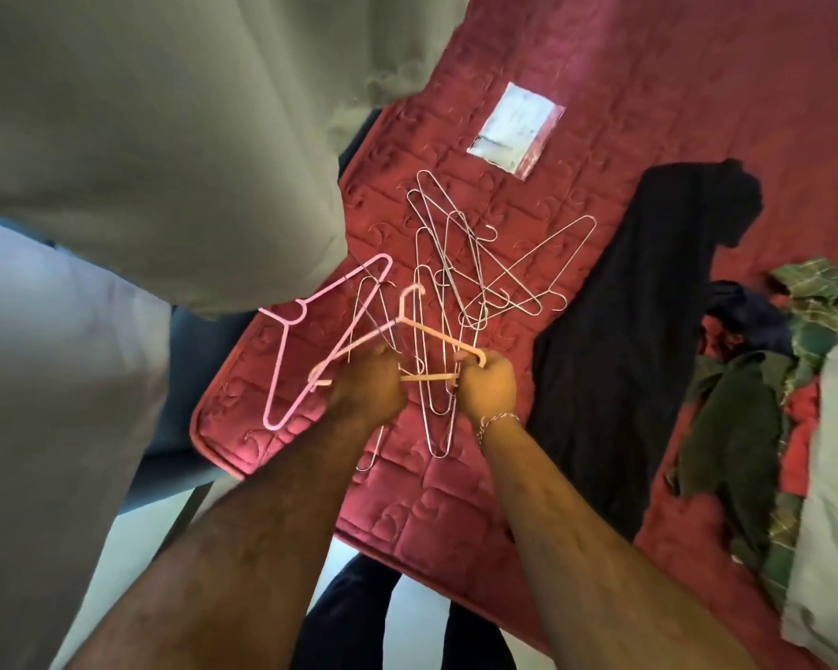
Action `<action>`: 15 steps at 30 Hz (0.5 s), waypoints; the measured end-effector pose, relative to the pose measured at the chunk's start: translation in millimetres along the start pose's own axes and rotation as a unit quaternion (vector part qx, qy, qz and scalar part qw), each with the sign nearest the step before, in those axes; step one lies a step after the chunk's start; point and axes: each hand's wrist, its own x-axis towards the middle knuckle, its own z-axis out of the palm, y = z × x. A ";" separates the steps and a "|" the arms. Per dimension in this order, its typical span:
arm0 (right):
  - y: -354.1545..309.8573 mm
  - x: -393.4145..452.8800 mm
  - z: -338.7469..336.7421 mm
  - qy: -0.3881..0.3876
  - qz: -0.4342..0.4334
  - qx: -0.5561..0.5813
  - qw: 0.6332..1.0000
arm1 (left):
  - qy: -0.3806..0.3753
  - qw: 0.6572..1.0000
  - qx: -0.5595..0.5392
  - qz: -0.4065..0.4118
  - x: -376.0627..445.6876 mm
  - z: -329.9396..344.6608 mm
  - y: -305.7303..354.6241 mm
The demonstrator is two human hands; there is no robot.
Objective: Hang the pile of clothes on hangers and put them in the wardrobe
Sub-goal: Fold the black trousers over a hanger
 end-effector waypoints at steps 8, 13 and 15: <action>6.4 -19.6 -135.4 0.127 -0.077 -0.030 0.988 | -0.168 0.985 -0.034 0.003 -2.8 -6.0 32.8; 50.2 -37.6 -223.4 0.032 -0.012 0.128 0.991 | -0.223 0.969 -0.035 0.094 -14.6 17.3 68.3; 79.5 -43.6 -252.5 0.001 0.005 0.180 0.984 | -0.159 0.980 0.016 0.116 -18.5 31.7 84.7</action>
